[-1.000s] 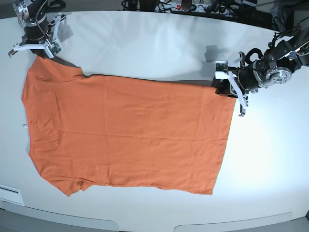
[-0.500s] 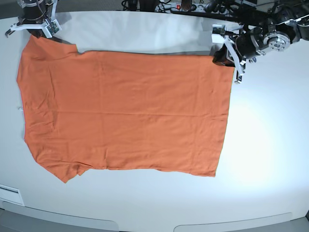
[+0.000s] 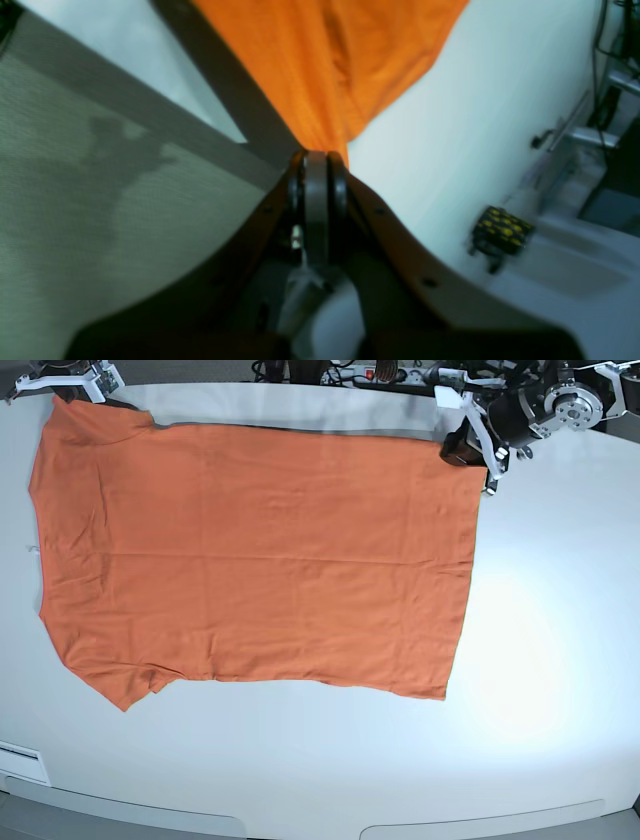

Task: Fold the T-shirt properly
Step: 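Drag the shirt with both grippers toward the robot's base, then open the left gripper and lift it off the shirt edge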

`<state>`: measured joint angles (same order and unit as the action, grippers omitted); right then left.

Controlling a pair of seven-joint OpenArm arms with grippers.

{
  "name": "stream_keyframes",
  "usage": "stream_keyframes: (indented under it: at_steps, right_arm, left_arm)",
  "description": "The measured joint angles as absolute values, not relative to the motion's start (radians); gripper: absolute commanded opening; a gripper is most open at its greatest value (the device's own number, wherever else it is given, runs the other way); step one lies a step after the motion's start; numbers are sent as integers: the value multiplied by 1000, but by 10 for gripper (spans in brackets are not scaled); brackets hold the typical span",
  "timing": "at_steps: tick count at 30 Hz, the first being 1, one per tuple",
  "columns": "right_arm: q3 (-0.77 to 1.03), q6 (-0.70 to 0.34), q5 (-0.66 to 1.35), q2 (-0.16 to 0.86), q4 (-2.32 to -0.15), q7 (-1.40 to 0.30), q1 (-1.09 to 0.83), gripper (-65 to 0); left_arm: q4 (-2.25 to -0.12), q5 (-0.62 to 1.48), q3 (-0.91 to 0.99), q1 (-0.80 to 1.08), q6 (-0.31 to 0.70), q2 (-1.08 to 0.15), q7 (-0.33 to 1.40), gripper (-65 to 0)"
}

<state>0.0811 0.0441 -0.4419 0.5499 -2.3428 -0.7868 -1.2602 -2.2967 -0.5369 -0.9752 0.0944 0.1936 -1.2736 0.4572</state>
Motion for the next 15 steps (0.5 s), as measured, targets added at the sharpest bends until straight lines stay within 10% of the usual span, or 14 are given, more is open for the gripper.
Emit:
stream_keyframes:
  at_steps: [15]
  right_arm:
    - [85, -76, -375, 598, -2343, -680, -995, -650]
  left_arm:
    - [-2297, -628, -974, 89, 19, -1219, 447, -650]
